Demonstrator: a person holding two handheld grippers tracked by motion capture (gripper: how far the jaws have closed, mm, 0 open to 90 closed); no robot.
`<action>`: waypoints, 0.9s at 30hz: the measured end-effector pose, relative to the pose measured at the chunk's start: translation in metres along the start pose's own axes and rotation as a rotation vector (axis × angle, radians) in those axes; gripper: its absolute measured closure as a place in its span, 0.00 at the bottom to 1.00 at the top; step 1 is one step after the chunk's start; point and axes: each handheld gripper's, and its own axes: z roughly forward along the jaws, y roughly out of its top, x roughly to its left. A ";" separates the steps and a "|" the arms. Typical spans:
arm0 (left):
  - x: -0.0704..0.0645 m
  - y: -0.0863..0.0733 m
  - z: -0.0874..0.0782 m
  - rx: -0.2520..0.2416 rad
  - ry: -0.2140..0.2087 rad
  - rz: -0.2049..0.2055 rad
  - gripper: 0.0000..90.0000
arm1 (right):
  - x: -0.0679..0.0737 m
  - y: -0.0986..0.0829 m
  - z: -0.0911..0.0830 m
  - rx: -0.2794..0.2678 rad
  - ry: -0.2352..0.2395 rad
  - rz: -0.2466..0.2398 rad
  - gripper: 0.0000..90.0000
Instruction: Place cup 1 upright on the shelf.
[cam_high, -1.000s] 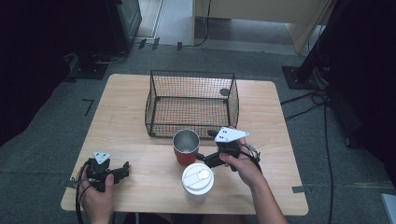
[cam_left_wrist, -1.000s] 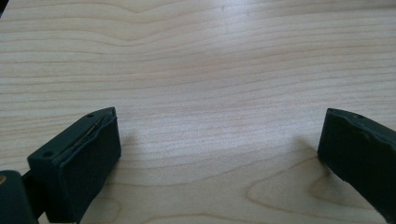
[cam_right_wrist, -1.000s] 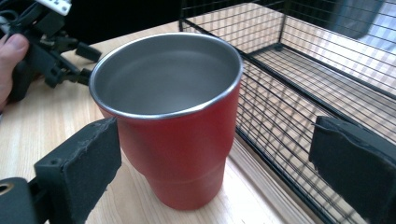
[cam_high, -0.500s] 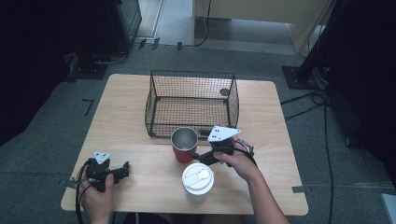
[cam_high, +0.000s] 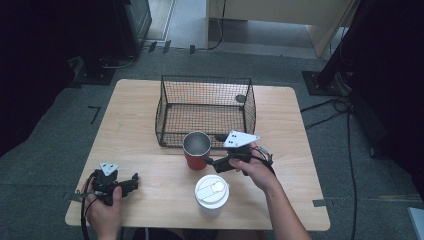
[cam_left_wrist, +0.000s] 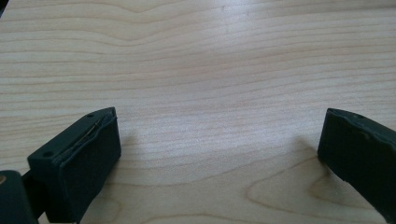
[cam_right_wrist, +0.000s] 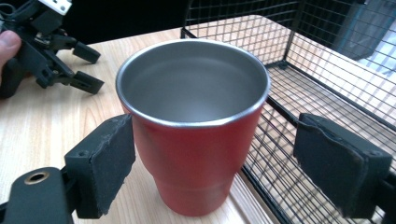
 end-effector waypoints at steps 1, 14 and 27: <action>0.000 0.000 0.000 0.000 0.000 0.000 0.00 | 0.000 0.000 0.000 0.000 0.000 0.000 0.14; 0.000 0.000 0.000 0.000 0.000 0.001 0.00 | -0.002 0.011 0.021 0.019 0.087 -0.023 0.08; 0.000 0.000 0.000 0.002 0.000 0.004 0.00 | 0.000 0.015 0.036 0.005 0.093 -0.068 0.07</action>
